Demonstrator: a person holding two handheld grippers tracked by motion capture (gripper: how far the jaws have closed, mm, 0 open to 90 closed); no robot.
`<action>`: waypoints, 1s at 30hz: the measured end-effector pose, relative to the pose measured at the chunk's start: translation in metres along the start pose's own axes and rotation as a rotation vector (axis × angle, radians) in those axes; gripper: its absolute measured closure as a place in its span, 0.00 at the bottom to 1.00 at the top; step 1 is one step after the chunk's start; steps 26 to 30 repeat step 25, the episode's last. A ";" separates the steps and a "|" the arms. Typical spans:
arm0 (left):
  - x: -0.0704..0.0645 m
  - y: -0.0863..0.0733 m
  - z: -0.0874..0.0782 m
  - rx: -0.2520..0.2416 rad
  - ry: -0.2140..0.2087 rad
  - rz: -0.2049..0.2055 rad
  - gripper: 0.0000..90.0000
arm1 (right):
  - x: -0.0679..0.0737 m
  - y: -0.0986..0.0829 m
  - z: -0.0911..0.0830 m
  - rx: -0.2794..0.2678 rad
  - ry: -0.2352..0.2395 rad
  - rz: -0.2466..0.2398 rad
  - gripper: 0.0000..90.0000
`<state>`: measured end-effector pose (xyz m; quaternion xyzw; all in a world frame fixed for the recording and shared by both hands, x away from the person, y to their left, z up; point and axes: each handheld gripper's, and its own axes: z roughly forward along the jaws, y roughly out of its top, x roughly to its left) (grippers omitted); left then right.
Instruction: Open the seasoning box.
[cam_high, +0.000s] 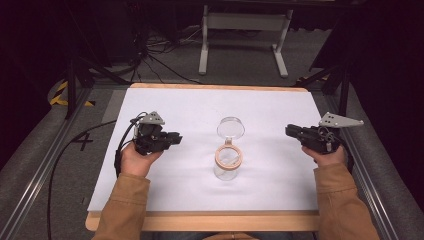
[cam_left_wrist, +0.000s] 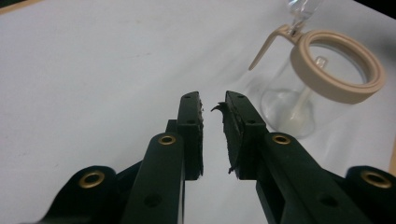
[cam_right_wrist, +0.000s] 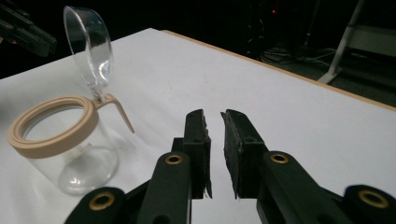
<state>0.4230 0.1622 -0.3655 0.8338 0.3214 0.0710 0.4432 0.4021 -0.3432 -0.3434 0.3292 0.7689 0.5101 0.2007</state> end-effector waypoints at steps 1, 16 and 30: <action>0.002 -0.002 0.001 0.005 0.006 -0.009 0.85 | -0.004 -0.003 0.001 0.008 -0.006 0.007 0.87; 0.022 -0.021 0.016 0.037 0.028 -0.047 0.80 | -0.025 -0.037 0.023 0.131 -0.055 0.092 0.80; 0.023 -0.021 0.015 0.002 0.021 -0.061 0.71 | -0.024 -0.042 0.029 0.131 -0.062 0.107 0.74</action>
